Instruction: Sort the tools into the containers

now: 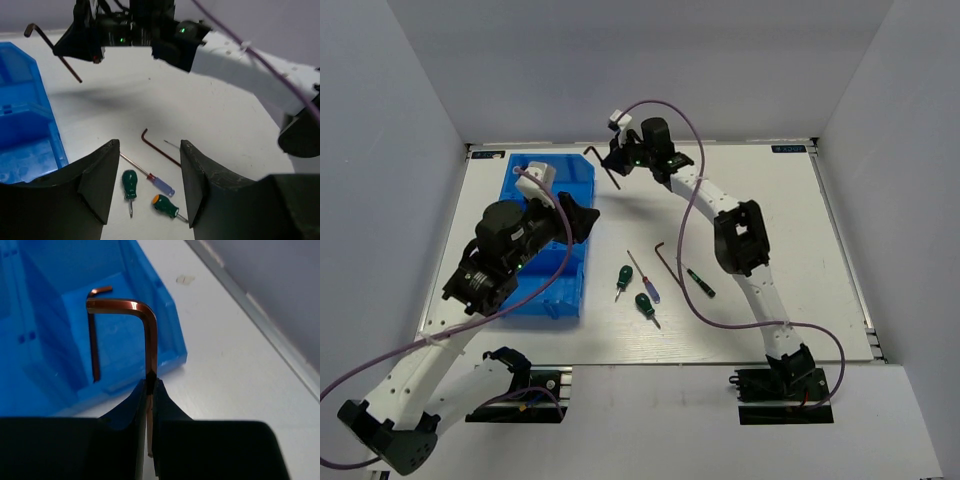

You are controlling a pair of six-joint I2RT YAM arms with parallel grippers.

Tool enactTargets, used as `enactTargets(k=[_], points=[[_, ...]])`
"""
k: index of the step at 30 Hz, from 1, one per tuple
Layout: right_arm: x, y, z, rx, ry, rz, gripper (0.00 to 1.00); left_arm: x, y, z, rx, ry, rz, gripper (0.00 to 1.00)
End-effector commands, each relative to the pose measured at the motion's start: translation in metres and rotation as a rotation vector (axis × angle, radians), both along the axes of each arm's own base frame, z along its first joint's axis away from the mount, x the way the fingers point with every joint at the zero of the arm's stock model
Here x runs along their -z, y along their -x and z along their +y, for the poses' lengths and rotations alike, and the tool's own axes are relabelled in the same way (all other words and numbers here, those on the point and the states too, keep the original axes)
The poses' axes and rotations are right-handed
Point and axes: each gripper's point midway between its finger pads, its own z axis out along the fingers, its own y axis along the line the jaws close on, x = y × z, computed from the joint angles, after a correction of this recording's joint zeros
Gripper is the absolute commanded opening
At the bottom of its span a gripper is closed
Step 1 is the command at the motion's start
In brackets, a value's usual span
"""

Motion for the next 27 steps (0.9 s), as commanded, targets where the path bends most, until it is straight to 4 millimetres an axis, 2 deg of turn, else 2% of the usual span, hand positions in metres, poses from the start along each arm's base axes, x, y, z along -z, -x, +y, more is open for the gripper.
enactTargets(k=[1,2,5,7,9,10,11,13,16,19,22,24,26,27], points=[[-0.076,-0.009,0.039,-0.047,-0.172,-0.251,0.00,-0.017,-0.004,0.012,-0.072,0.015,-0.064,0.62],[-0.079,-0.009,0.042,-0.049,-0.193,-0.298,0.00,-0.022,-0.003,0.013,-0.071,0.008,-0.076,0.62],[-0.088,0.004,0.060,-0.071,-0.222,-0.414,0.00,-0.015,-0.005,0.013,-0.068,-0.020,-0.052,0.62],[-0.090,0.010,0.072,-0.075,-0.239,-0.433,0.00,-0.012,-0.008,0.013,-0.062,-0.032,-0.049,0.62],[-0.095,0.013,0.078,-0.075,-0.259,-0.455,0.00,-0.008,-0.011,0.012,-0.060,-0.051,-0.037,0.62],[-0.092,0.016,0.081,-0.084,-0.258,-0.455,0.00,-0.012,-0.011,0.012,-0.060,-0.047,-0.045,0.63],[-0.094,0.017,0.083,-0.086,-0.262,-0.464,0.00,-0.007,-0.012,0.011,-0.058,-0.065,-0.033,0.63],[-0.095,0.024,0.089,-0.097,-0.267,-0.470,0.00,-0.012,-0.012,0.012,-0.057,-0.068,-0.048,0.63],[-0.081,0.028,0.099,-0.098,-0.255,-0.447,0.00,-0.005,-0.012,0.014,-0.065,-0.079,-0.033,0.65],[-0.055,0.032,0.108,-0.098,-0.221,-0.416,0.00,-0.003,-0.011,0.014,-0.064,-0.085,-0.024,0.66],[-0.034,0.034,0.111,-0.095,-0.183,-0.405,0.00,0.006,-0.010,0.015,-0.063,-0.108,0.013,0.62],[-0.028,0.032,0.109,-0.090,-0.167,-0.398,0.05,0.011,-0.008,0.016,-0.062,-0.118,0.030,0.55],[-0.021,0.029,0.105,-0.084,-0.151,-0.385,0.17,0.013,-0.006,0.015,-0.054,-0.114,0.044,0.52],[-0.027,0.029,0.103,-0.081,-0.152,-0.391,0.22,0.013,-0.006,0.015,-0.054,-0.114,0.044,0.50]])
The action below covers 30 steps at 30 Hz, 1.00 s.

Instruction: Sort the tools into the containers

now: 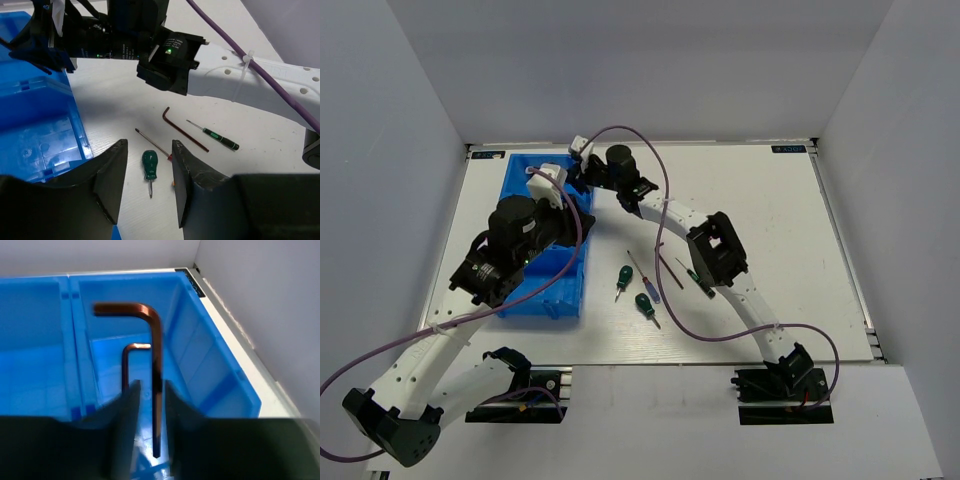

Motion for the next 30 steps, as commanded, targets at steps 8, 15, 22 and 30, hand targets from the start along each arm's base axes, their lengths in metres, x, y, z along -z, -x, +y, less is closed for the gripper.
enactTargets(k=[8,15,22,30], points=[[-0.077,-0.002,-0.036,0.096,-0.052,-0.101,0.50,0.007,0.011,-0.001,0.023,0.006,0.065,0.58],[-0.051,0.008,-0.136,0.309,0.213,0.206,0.04,0.062,0.024,-0.013,0.083,-0.024,0.239,0.52],[0.030,0.104,-0.219,0.206,0.639,0.510,0.01,0.094,0.031,-0.015,0.075,-0.018,0.342,0.18],[0.082,0.155,-0.260,0.191,0.858,0.713,0.34,0.125,0.031,-0.021,0.090,-0.045,0.437,0.47]])
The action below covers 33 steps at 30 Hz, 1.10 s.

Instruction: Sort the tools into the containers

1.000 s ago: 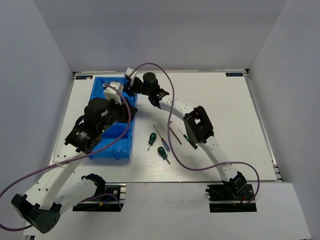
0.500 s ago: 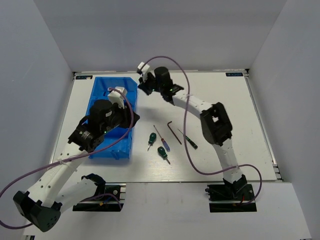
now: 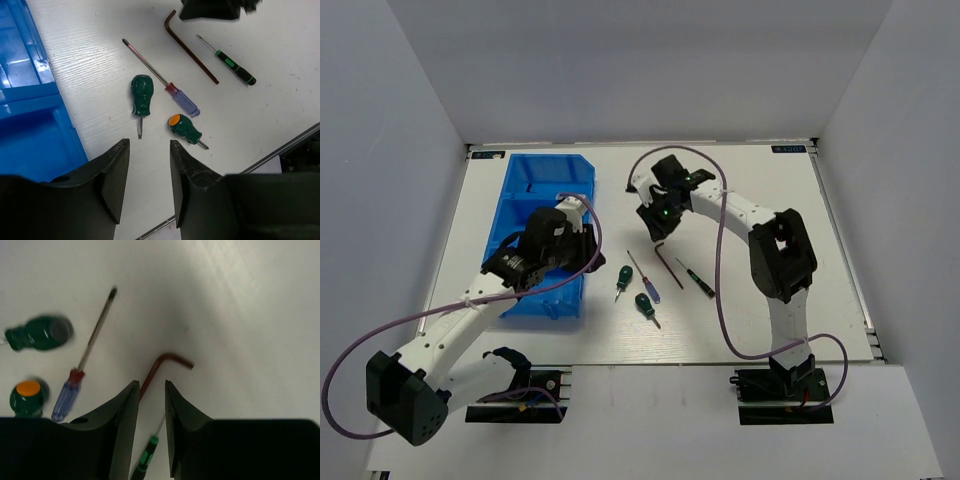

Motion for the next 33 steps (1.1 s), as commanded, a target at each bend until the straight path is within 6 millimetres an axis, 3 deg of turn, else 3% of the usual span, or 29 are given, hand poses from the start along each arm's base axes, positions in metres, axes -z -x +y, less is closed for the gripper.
enactTargets(k=[1,4,8,28,33], points=[[0.022,0.048,-0.029,-0.037,0.125,0.157,0.34,0.003,0.000,-0.008,0.017,0.025,0.022,0.49],[0.040,0.060,-0.042,-0.027,0.192,0.200,0.34,0.004,0.000,-0.012,0.020,0.029,0.028,0.51],[0.048,0.062,-0.046,-0.008,0.195,0.200,0.35,0.007,-0.002,-0.011,0.013,0.020,0.033,0.53],[0.108,0.082,-0.040,0.035,0.328,0.150,0.38,0.011,-0.008,-0.013,0.000,-0.004,0.040,0.56],[0.128,0.090,-0.050,0.083,0.403,0.192,0.21,0.010,-0.008,-0.009,-0.017,-0.014,0.032,0.56]])
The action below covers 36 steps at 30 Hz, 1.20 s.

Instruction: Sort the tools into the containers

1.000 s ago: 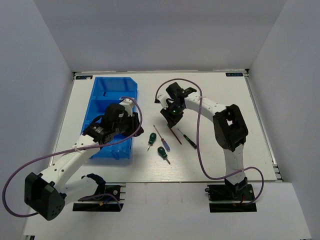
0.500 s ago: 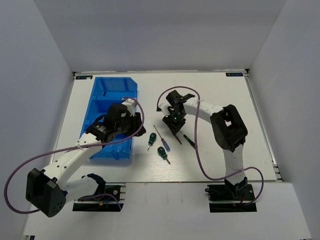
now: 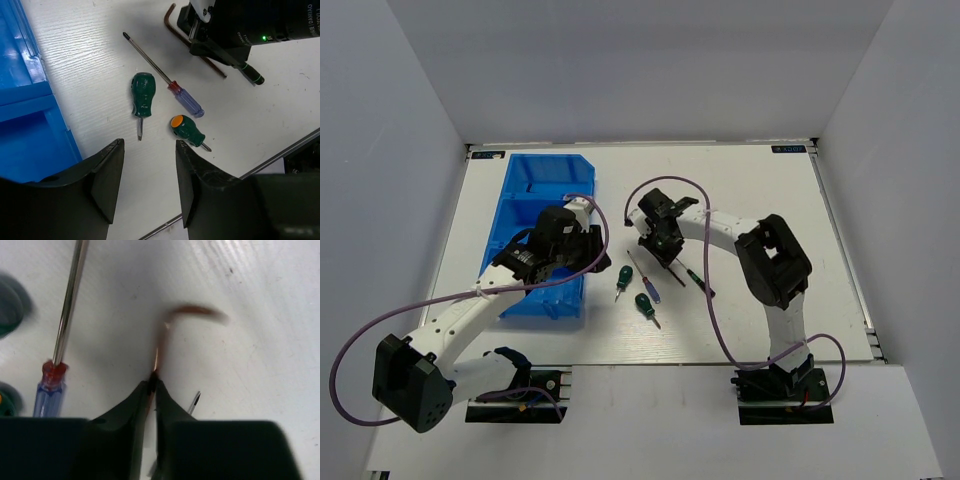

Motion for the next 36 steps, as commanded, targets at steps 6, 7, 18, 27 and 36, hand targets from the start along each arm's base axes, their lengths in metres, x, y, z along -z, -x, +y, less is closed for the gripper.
enactTargets(k=[6,7,18,27,36], points=[[0.060,0.017,-0.031,0.075,0.194,0.050,0.00,-0.022,-0.003,0.004,-0.025,0.016,-0.066,0.56],[0.061,0.017,-0.031,0.081,0.189,0.056,0.00,-0.022,-0.003,0.004,-0.025,0.017,-0.066,0.56],[-0.060,-0.045,0.056,-0.009,-0.312,-0.006,0.00,-0.035,-0.005,0.001,-0.013,0.043,-0.111,0.56],[-0.123,-0.120,0.126,-0.025,-0.588,-0.155,0.00,-0.050,-0.002,0.001,-0.006,0.075,-0.152,0.56],[-0.210,-0.210,0.206,-0.089,-0.978,-0.566,0.00,-0.115,-0.006,0.010,-0.044,0.151,-0.357,0.56]])
